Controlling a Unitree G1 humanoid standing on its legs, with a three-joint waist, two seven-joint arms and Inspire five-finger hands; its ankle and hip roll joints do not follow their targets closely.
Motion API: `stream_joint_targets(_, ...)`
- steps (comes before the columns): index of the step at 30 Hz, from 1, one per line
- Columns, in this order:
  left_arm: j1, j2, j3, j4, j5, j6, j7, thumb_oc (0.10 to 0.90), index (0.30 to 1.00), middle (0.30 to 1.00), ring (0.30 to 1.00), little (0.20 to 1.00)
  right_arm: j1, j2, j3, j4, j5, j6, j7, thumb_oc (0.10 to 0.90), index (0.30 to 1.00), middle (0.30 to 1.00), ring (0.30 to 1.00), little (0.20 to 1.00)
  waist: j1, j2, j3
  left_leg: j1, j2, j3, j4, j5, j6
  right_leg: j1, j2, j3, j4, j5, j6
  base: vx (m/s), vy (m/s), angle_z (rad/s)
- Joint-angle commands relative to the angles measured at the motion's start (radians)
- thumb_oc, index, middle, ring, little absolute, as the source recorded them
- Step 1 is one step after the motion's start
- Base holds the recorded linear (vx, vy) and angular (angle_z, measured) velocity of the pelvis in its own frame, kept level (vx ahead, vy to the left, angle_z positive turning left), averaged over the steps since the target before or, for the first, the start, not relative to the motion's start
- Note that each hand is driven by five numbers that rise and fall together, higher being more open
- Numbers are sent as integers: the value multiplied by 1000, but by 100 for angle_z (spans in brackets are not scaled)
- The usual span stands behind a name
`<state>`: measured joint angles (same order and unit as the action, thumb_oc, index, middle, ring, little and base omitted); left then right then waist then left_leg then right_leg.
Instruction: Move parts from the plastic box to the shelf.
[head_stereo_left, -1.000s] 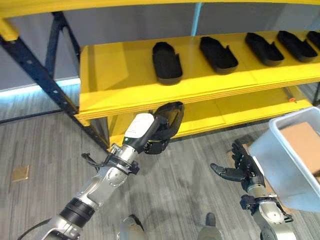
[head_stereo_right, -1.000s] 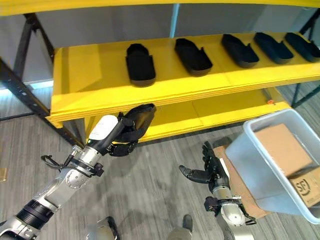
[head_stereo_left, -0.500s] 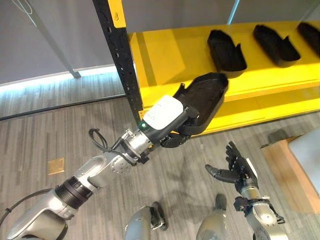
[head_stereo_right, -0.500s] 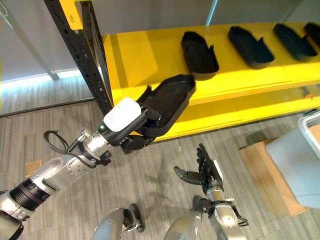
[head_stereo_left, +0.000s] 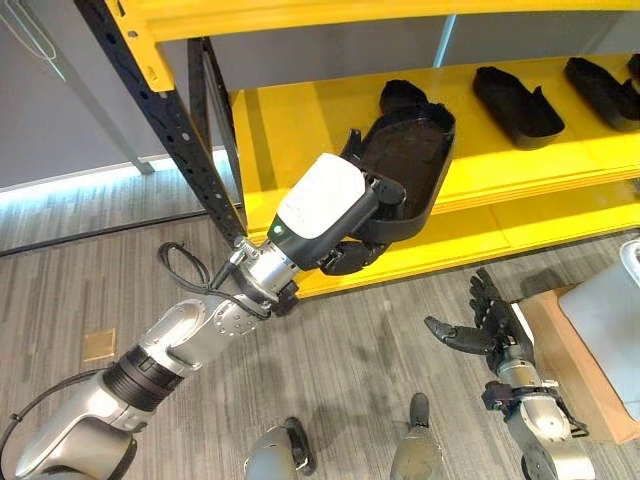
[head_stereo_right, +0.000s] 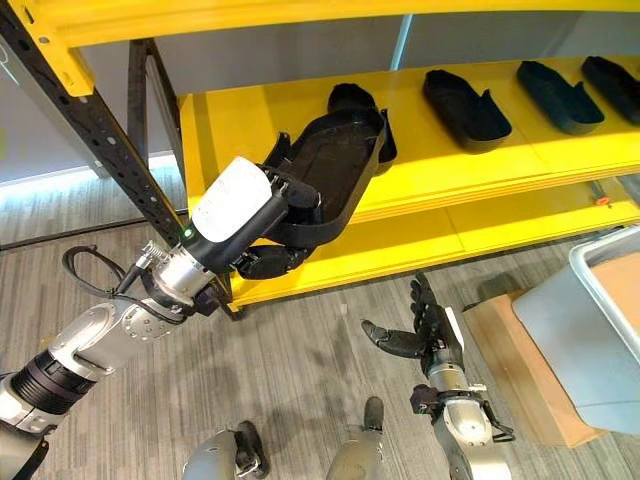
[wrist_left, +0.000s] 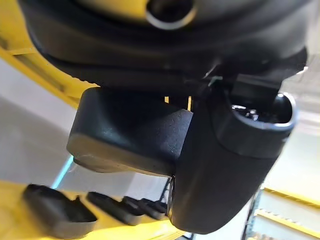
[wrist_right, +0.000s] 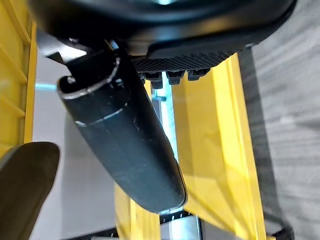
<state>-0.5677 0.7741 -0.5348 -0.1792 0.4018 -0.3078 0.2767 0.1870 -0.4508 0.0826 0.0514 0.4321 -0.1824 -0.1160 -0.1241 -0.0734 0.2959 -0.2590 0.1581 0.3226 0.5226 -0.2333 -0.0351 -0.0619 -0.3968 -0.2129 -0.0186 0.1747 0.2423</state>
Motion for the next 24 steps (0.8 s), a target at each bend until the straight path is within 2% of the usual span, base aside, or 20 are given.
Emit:
stream_joint_targets(1,-74,-87,117,-44,-13,-37,116,400,300,300,300,300,-10,-50,-37,-82,-24,-88,4,900,1000,1000,1000,1000,29,5,-173,67,156,-33,-58,132,-137,75,-84,-39,-34,121,20,33,-99,3)
stream_joint_targets(7,-11,-107,169,-24,-4,-15,133,400,300,300,300,300,-9,-54,-17,-77,-26,-76,15,900,1000,1000,1000,1000,41,17,-188,128,175,-48,-147,207,-160,108,-50,-46,-23,49,18,62,-117,1)
stream_joint_targets(11,51,-104,222,-19,2,-5,148,400,300,300,300,300,2,-55,-30,-72,-33,-76,9,900,1000,1000,1000,1000,46,28,-194,163,189,-64,-197,257,-173,129,-21,-51,-10,-2,1,76,-116,5)
stream_joint_targets(15,113,-100,288,-16,11,2,168,400,300,300,300,300,6,-64,-38,-65,-38,-73,11,900,1000,1000,1000,1000,55,45,-200,193,211,-85,-232,332,-193,151,18,-58,1,-58,-23,73,-122,8)
stream_joint_targets(19,147,-102,321,-9,16,9,178,400,300,300,300,300,1,-73,-33,-65,-40,-72,16,900,1000,1000,1000,1000,54,57,-203,216,225,-89,-249,368,-203,163,39,-60,6,-81,-37,62,-102,2)
stream_joint_targets(21,178,-112,342,-7,20,15,180,400,300,300,300,300,-5,-78,-27,-63,-45,-70,20,900,1000,1000,1000,1000,57,66,-205,234,235,-96,-265,411,-214,177,59,-64,8,-100,-49,59,-130,3)
stream_joint_targets(24,187,-119,347,-9,23,15,181,400,300,300,300,300,-8,-83,-22,-61,-46,-70,22,900,1000,1000,1000,1000,53,72,-202,241,239,-101,-274,429,-219,183,69,-65,6,-107,-55,26,-107,8)
